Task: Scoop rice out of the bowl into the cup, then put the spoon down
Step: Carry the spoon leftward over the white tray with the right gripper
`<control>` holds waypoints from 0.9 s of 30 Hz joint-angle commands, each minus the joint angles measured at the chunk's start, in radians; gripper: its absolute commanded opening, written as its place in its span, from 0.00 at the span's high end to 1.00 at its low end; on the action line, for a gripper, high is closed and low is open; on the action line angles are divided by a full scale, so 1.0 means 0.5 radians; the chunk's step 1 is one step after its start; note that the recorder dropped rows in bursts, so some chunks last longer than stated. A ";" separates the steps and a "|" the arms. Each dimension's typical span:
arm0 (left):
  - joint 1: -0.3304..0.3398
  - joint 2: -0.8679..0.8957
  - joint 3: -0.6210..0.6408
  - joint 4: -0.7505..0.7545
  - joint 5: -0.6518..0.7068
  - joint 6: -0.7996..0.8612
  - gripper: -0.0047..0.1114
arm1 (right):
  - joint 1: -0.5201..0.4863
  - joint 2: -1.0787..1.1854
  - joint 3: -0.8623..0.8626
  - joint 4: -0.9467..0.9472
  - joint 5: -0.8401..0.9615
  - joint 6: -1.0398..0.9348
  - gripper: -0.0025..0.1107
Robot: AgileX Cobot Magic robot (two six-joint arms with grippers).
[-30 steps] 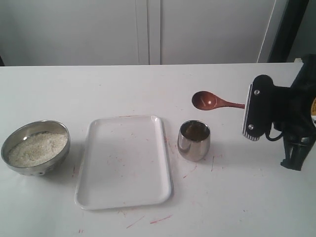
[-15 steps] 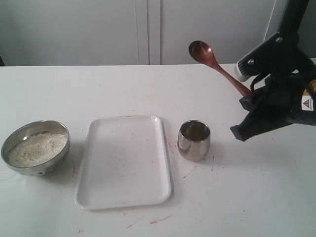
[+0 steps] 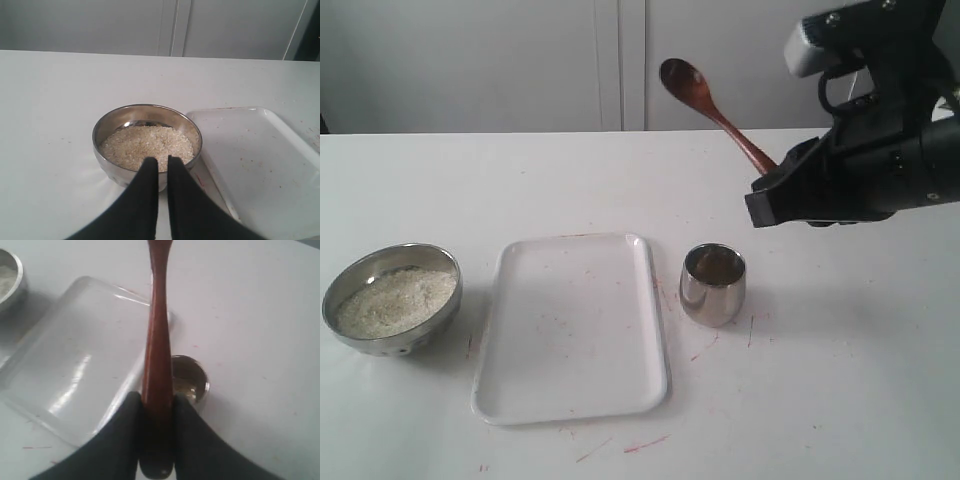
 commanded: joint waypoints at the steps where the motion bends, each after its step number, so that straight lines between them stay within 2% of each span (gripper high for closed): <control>1: -0.005 -0.008 -0.007 -0.018 -0.010 -0.004 0.84 | 0.000 0.063 -0.126 0.281 0.242 -0.210 0.98; 5: -0.005 -0.008 -0.007 -0.018 -0.010 -0.004 0.84 | 0.021 0.155 -0.235 0.340 0.411 -0.210 0.98; 12: -0.005 -0.008 -0.007 -0.018 -0.010 -0.004 0.84 | 0.235 0.345 -0.380 0.341 0.456 -0.186 0.98; 20: -0.005 -0.008 -0.007 -0.018 -0.010 -0.004 0.84 | 0.453 0.588 -0.545 -0.094 0.430 0.232 0.98; 27: -0.005 -0.008 -0.007 -0.018 -0.010 -0.004 0.84 | 0.599 0.772 -0.626 -0.211 0.434 0.393 0.98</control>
